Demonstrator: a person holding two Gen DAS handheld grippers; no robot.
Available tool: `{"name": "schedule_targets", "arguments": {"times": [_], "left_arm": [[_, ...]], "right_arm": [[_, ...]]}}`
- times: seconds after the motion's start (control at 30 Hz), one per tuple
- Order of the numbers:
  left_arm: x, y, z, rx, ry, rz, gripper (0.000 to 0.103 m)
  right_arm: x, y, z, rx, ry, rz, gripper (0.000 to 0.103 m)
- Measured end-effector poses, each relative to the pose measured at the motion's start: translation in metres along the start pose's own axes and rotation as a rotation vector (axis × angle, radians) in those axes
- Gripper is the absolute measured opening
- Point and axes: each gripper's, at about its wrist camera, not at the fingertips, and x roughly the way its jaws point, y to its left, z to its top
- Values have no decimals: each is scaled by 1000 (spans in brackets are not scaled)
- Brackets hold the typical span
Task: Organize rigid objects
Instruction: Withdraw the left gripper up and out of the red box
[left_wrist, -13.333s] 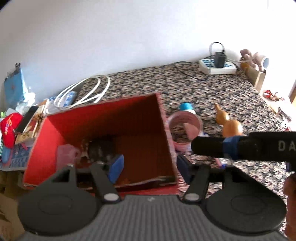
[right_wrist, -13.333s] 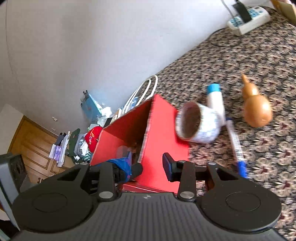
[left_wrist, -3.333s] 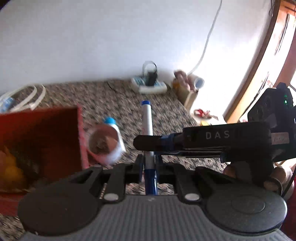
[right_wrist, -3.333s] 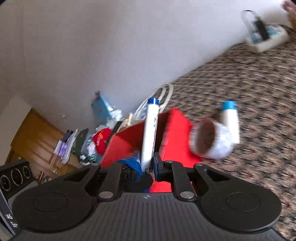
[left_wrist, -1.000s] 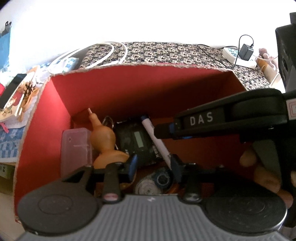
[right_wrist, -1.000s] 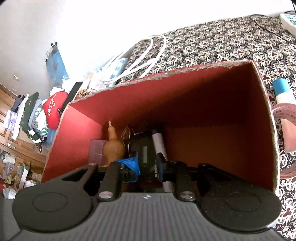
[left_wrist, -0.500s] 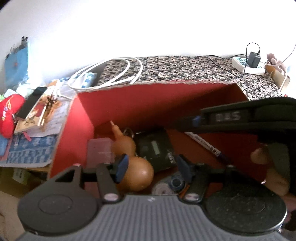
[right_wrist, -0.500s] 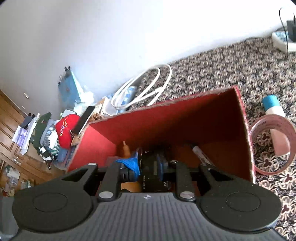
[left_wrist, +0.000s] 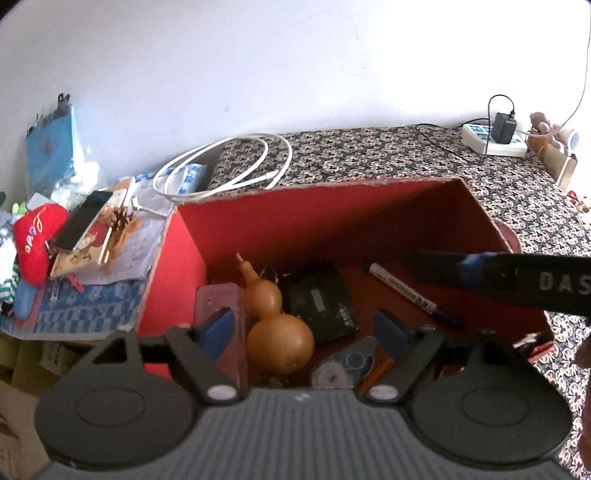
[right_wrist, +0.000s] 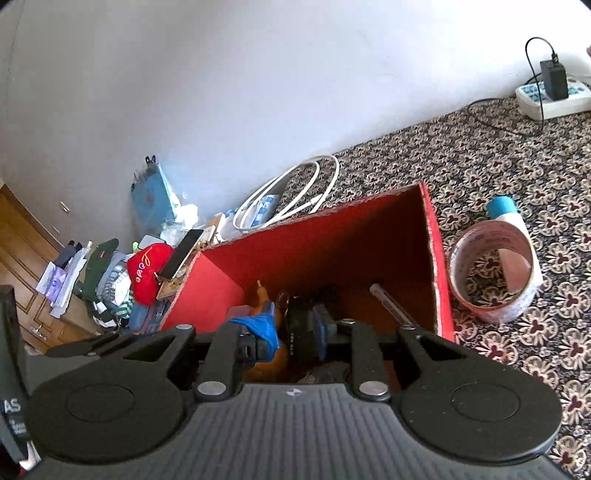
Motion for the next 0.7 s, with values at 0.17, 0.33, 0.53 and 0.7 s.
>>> {"name": "schedule_targets", "arguments": {"times": [0.17,0.33,0.53,0.7], "left_arm": [[-9,-8,-1,11,-11,-4,86],[-19,-18,-3,7,-14,13,86],[-29,-36,-7,-8,4,44,86],[-39,-54,-10,-35,16,60,86]], "right_arm": [[-12,0,-7,-33,-8,6,6],[-22,-8,-8,-40,-12,42,6],[-39,-21,-10,-51,-7,76,6],[-55,-35,-11,-59,10,104,7]]}}
